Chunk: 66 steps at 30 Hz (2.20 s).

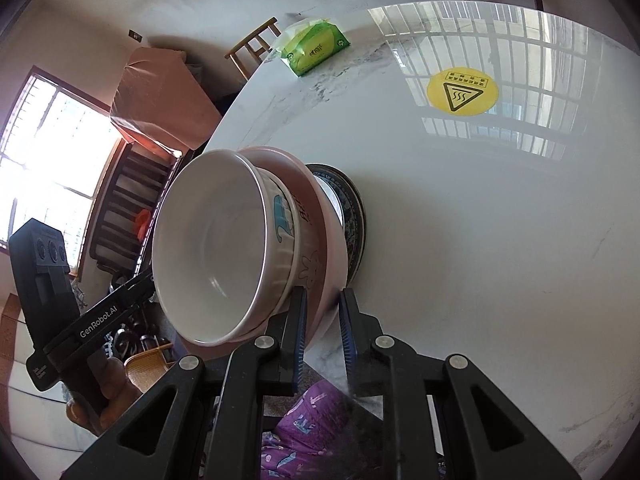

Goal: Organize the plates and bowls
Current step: 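Carry the bowl stack over the plate stack and lower it onto the plates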

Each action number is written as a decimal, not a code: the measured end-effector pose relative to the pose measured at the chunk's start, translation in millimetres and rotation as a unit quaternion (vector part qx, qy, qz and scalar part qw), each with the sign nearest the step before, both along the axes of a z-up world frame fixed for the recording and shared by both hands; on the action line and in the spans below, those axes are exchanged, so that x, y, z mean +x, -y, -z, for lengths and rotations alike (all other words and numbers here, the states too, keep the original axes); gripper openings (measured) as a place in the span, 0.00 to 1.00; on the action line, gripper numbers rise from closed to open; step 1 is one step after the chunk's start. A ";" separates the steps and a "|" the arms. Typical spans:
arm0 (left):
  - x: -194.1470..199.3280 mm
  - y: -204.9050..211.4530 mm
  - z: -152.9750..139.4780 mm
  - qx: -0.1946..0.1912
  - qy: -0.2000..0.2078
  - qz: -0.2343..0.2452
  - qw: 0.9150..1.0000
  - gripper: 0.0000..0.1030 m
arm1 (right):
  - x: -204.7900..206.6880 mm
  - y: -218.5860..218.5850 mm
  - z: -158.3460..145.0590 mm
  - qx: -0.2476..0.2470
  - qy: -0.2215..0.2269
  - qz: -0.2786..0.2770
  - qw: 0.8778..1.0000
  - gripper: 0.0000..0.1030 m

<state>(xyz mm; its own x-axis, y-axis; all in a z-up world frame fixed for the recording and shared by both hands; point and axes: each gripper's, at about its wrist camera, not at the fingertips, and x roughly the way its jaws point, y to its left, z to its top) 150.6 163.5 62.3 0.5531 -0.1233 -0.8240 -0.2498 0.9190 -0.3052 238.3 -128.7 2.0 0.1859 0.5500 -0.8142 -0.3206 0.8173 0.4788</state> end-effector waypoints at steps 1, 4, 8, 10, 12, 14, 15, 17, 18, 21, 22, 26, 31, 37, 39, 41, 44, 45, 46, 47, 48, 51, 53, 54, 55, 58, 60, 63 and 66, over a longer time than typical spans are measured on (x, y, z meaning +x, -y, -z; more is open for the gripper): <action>0.6 -3.6 1.3 0.001 -0.001 -0.003 1.000 0.06 | 1.7 -4.8 0.8 0.000 -0.001 -0.003 1.000 0.18; 3.1 -15.5 5.1 -0.001 -0.005 -0.011 1.000 0.06 | 5.8 -17.0 3.9 -0.002 -0.004 -0.011 1.000 0.18; 5.7 -25.2 10.2 -0.003 -0.010 -0.017 1.000 0.06 | 11.0 -27.5 7.5 -0.004 -0.009 -0.017 1.000 0.18; 6.4 -27.4 13.4 -0.003 -0.013 -0.019 1.000 0.06 | 13.9 -31.0 8.7 -0.006 -0.011 -0.020 1.000 0.18; 8.2 -30.4 16.6 -0.003 -0.015 -0.021 1.000 0.06 | 15.9 -34.0 10.8 -0.007 -0.014 -0.020 1.000 0.18; 10.1 -33.2 19.7 -0.004 -0.018 -0.022 1.000 0.06 | 17.8 -37.1 12.0 -0.010 -0.014 -0.023 1.000 0.18; 10.6 -34.7 21.2 -0.005 -0.019 -0.023 1.000 0.06 | 16.2 -37.4 12.3 -0.011 -0.016 -0.024 1.000 0.18; 12.0 -38.0 24.4 -0.007 -0.022 -0.024 0.999 0.06 | 17.9 -40.2 14.2 -0.013 -0.018 -0.026 0.999 0.19; 13.6 -38.9 26.1 -0.008 -0.023 -0.024 0.999 0.06 | 18.8 -41.7 14.8 -0.014 -0.019 -0.026 0.999 0.19; 15.6 -42.3 30.6 -0.007 -0.025 -0.026 0.999 0.06 | 22.3 -46.5 17.2 -0.018 -0.019 -0.027 0.999 0.19; 17.2 -43.4 32.0 -0.007 -0.026 -0.026 0.999 0.06 | 22.7 -47.4 17.7 -0.018 -0.020 -0.027 0.999 0.19; 18.9 -46.5 36.9 -0.006 -0.029 -0.028 0.999 0.06 | 24.1 -51.9 20.2 -0.020 -0.022 -0.029 0.999 0.19; 20.2 -49.7 40.7 -0.005 -0.028 -0.031 0.999 0.06 | 26.2 -55.9 22.9 -0.022 -0.023 -0.033 0.999 0.20; 20.4 -48.7 40.9 0.002 -0.023 -0.029 0.999 0.06 | 27.2 -58.9 24.5 -0.019 -0.024 -0.034 0.999 0.20; 20.6 -47.9 42.0 0.005 -0.021 -0.028 0.999 0.06 | 27.1 -59.4 24.7 -0.017 -0.026 -0.033 0.999 0.20; 20.4 -47.6 43.1 0.008 -0.019 -0.028 0.999 0.06 | 28.0 -58.9 25.0 -0.016 -0.028 -0.034 0.999 0.20; 18.8 -44.8 43.3 0.018 -0.012 -0.025 0.999 0.06 | 28.4 -58.0 25.5 -0.012 -0.028 -0.032 0.999 0.20; 18.4 -44.0 43.4 0.022 -0.010 -0.025 0.999 0.06 | 28.3 -57.6 25.6 -0.010 -0.027 -0.031 0.999 0.20; 18.0 -41.8 43.2 0.031 -0.007 -0.021 0.999 0.06 | 28.0 -56.7 26.3 -0.009 -0.026 -0.030 0.999 0.20; 17.9 -40.2 43.4 0.039 -0.003 -0.019 0.999 0.06 | 27.6 -56.3 26.4 -0.008 -0.025 -0.030 0.999 0.20; 16.8 -39.4 44.0 0.044 0.002 -0.020 0.999 0.06 | 27.1 -55.1 27.1 -0.007 -0.023 -0.029 0.999 0.20; 13.0 -36.2 43.8 0.062 0.018 -0.019 0.998 0.07 | 24.6 -53.6 27.9 -0.005 -0.013 -0.029 0.999 0.21; 11.1 -34.4 42.7 0.076 0.031 -0.022 0.996 0.07 | 22.9 -51.6 27.9 -0.005 -0.001 -0.024 1.000 0.23; 10.2 -33.2 41.7 0.086 0.037 -0.023 0.995 0.07 | 21.7 -51.2 28.0 -0.005 0.006 -0.023 1.000 0.24; 8.8 -32.5 40.5 0.096 0.044 -0.024 0.994 0.07 | 21.9 -51.6 28.3 -0.007 0.013 -0.024 1.000 0.26; 6.3 -30.1 39.2 0.120 0.061 -0.026 0.991 0.07 | 21.0 -51.5 27.8 -0.016 0.028 -0.020 0.999 0.34; 4.4 -29.4 39.4 0.131 0.070 -0.026 0.989 0.09 | 20.6 -52.0 26.9 -0.025 0.045 -0.020 0.998 0.38; 0.7 -29.0 40.0 0.138 0.084 -0.025 0.987 0.10 | 19.1 -50.7 26.8 -0.023 0.058 -0.014 0.998 0.41; -2.8 -28.5 39.6 0.145 0.098 -0.023 0.984 0.10 | 16.2 -48.8 22.9 -0.021 0.083 -0.009 0.996 0.47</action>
<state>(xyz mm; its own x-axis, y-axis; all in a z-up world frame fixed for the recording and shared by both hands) 147.8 191.9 22.7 0.7050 0.1304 -0.6971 -0.2561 0.9634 -0.0788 254.5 -79.8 -20.9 0.3106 0.5199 -0.7957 -0.4083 0.8289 0.3823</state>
